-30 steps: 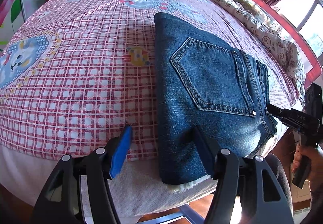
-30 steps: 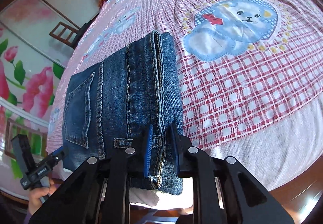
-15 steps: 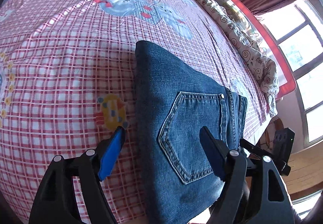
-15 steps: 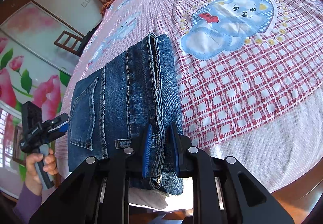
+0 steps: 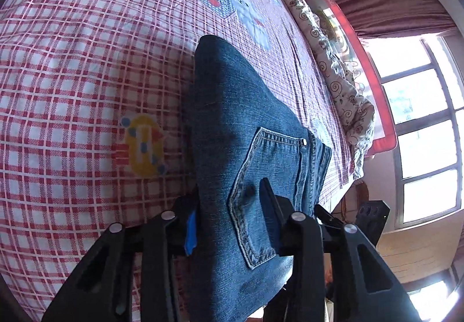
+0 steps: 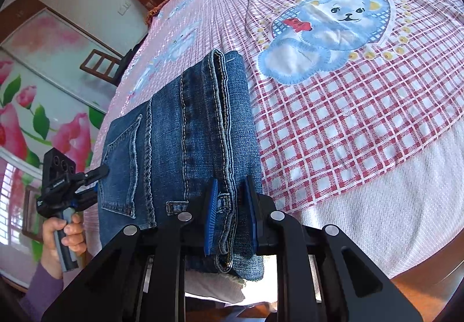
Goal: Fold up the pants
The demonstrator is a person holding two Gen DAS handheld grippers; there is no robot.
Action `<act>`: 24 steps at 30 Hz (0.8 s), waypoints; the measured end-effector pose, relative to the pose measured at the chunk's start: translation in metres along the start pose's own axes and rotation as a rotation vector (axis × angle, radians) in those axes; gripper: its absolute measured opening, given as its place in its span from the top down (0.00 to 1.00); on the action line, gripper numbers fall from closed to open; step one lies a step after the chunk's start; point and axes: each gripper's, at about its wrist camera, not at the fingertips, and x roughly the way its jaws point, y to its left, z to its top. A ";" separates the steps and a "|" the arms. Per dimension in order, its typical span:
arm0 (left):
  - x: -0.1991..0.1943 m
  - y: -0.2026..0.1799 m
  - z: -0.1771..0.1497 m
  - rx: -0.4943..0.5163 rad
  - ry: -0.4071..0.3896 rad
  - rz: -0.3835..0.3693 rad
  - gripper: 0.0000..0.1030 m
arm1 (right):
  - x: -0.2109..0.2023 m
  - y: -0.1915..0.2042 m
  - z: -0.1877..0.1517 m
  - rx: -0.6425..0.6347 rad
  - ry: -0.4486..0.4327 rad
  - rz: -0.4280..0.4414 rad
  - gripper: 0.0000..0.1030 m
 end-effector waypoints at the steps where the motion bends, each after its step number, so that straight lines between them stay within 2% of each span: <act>1: -0.003 0.004 -0.002 0.001 -0.002 0.001 0.70 | -0.001 0.000 0.000 0.000 -0.001 0.001 0.84; 3: -0.005 0.000 -0.005 0.030 -0.014 0.033 0.73 | -0.002 -0.001 -0.001 0.003 -0.002 0.003 0.84; 8: -0.001 -0.027 -0.015 0.200 -0.075 0.216 0.78 | -0.003 0.001 -0.001 0.007 0.000 0.005 0.84; 11: 0.002 -0.035 -0.019 0.264 -0.102 0.279 0.77 | -0.012 -0.001 0.006 0.027 0.001 0.035 0.76; 12: 0.002 -0.036 -0.020 0.274 -0.108 0.288 0.77 | -0.020 -0.003 0.008 0.041 -0.026 0.044 0.70; 15: 0.004 -0.036 -0.016 0.265 -0.110 0.291 0.75 | -0.041 -0.017 0.013 0.096 -0.104 0.124 0.59; 21: 0.006 -0.036 -0.017 0.252 -0.119 0.296 0.74 | -0.024 -0.032 0.024 0.139 -0.042 0.167 0.58; 24: 0.006 -0.034 -0.018 0.245 -0.116 0.293 0.73 | -0.012 -0.028 0.028 0.126 -0.018 0.152 0.58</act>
